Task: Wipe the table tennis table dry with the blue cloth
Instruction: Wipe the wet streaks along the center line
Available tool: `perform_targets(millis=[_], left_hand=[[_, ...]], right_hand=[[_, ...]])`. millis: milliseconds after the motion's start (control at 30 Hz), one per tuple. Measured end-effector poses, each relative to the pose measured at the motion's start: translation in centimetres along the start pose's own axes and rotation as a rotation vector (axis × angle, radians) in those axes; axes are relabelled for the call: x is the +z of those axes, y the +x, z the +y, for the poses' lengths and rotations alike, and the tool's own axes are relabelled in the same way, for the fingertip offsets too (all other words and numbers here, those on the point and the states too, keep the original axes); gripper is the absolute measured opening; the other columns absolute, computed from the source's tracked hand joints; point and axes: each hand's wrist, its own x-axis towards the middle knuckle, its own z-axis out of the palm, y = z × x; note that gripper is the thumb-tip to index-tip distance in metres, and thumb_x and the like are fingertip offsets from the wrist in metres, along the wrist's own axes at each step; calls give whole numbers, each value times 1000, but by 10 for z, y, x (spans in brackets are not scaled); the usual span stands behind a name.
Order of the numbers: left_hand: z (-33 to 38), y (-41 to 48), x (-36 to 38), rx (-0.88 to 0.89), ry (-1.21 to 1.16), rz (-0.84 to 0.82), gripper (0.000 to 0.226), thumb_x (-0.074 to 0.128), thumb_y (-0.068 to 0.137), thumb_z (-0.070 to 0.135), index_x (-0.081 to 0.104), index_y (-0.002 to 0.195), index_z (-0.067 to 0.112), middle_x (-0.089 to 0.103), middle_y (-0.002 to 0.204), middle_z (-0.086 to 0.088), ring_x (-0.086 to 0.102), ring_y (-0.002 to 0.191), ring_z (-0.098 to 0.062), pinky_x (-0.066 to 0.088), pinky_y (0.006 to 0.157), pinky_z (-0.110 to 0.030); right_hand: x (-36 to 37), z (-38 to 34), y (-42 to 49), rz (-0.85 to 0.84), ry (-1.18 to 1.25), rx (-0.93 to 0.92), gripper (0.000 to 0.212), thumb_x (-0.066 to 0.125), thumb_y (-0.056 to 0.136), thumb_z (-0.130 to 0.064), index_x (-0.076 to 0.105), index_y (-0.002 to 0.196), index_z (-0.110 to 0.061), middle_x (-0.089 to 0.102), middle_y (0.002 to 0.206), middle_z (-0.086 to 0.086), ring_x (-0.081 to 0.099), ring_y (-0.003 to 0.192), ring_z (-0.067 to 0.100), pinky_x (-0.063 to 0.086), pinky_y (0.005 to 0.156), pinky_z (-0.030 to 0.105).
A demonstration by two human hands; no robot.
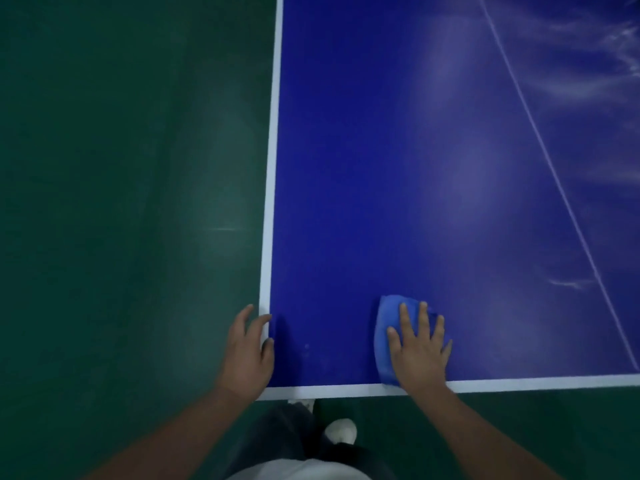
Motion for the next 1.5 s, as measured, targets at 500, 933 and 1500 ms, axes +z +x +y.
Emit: perform_targets(millis=[500,933,1500], left_hand=[[-52,-7,-23,-120,139,6,42,54,96,5,53,139,5,24,159,-19,26,147,-33,23,116,-34],[-53,-5,-26,19,217,3,44,57,93,4,54,137,5,29,156,-21,29,145,-35,23,116,-36],[-2,24,58,398,642,-263,70,41,87,55,47,144,13,43,152,-19,28,142,-37,6,117,-48]], right_hand=[[73,-94,-61,32,-229,-842,52,34,97,-51,51,144,-37,43,156,-4,38,142,41,13,113,68],[46,-175,-65,-76,-190,-698,58,41,96,-39,30,153,-43,21,166,-1,18,150,43,-6,112,75],[14,-70,-41,-129,-148,-384,57,12,103,-46,1,159,-42,-18,165,-5,-14,151,36,0,113,73]])
